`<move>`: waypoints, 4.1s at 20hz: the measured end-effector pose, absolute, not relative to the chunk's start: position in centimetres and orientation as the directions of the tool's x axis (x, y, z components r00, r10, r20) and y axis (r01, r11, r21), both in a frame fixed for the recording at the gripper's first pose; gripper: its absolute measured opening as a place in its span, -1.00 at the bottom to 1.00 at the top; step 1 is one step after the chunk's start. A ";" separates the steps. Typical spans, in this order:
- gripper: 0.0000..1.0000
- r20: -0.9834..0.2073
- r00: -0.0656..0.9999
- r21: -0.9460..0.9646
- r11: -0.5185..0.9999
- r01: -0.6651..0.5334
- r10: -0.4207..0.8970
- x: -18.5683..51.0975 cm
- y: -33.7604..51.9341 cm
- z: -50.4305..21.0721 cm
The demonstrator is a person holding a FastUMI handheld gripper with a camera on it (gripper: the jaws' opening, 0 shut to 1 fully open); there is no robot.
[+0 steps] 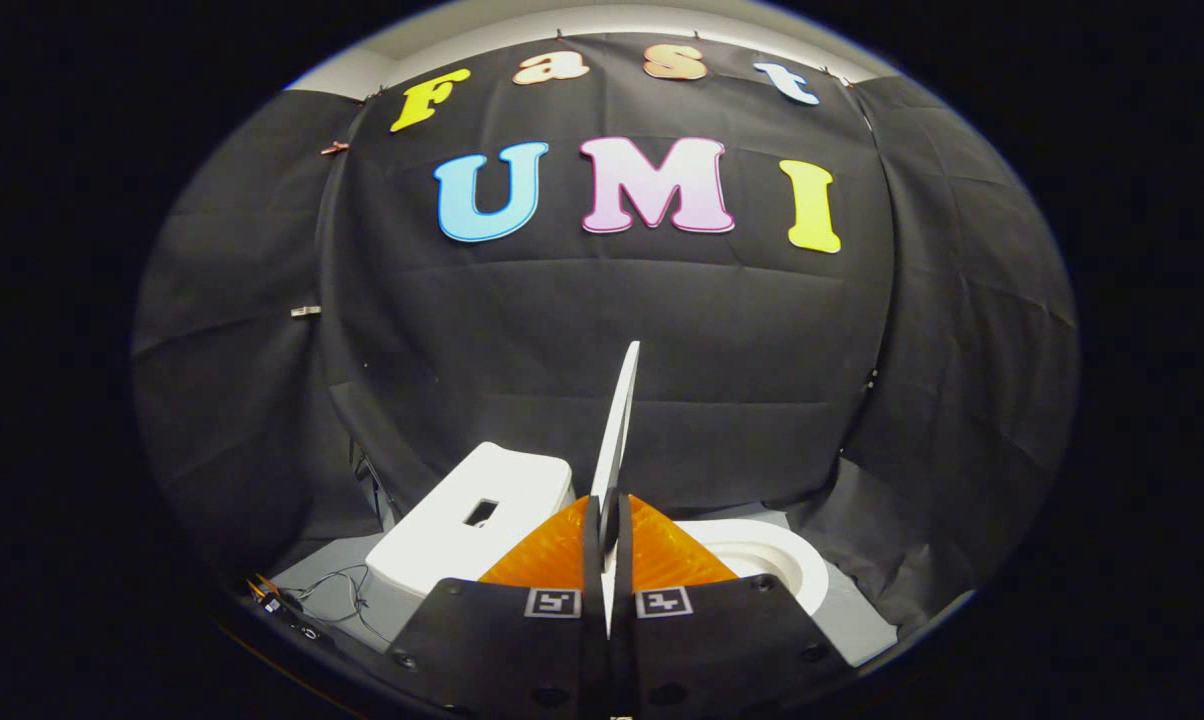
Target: Open the toilet lid.
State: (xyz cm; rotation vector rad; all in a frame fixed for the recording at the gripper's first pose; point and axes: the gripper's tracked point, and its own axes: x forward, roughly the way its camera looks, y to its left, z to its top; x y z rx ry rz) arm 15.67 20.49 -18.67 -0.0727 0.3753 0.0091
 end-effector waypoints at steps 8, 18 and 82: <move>-0.89 -0.353 0.934 -0.154 0.982 -0.108 0.047 15.8 26.5 -19.3; -0.88 -0.370 0.923 -0.176 0.968 -0.178 0.102 15.8 31.1 -20.4; 0.98 0.028 0.995 -0.040 0.995 0.092 -0.091 0.4 -7.6 4.3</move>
